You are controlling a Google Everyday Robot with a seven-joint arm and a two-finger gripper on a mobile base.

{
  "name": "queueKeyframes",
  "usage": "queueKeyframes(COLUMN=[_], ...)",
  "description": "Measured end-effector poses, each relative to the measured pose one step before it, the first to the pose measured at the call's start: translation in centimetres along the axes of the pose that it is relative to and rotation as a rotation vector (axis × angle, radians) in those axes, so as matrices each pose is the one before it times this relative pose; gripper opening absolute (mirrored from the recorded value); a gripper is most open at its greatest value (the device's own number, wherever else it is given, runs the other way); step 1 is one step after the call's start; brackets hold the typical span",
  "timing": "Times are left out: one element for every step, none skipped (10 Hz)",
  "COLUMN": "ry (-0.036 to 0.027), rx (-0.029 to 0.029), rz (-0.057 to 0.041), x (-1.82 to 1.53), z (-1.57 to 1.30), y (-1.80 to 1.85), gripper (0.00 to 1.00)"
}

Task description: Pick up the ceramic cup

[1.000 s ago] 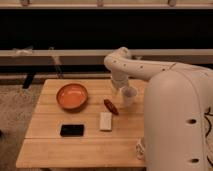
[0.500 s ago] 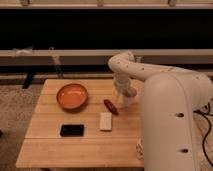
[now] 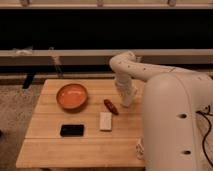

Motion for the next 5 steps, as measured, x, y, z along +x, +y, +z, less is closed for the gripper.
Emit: queueKeyframes(ry=[-0.02353, -0.02614, -0.03152, -0.02663, -0.02337], rx=[0.01891, 0.02158, 0.01955, 0.00953, 0.00442], rz=[-0.01195, -0.0191, -0.02695, -0.02086, -0.01591], x=[-0.068, -0.174, -0.436, -0.431, -0.366], z=[-1.549, -1.759, -1.721, -1.161, -1.119], y=[-0.199, -0.301, -0.211, -0.161, -0.272], gripper=[0.0, 0.0, 0.0, 0.0, 0.0])
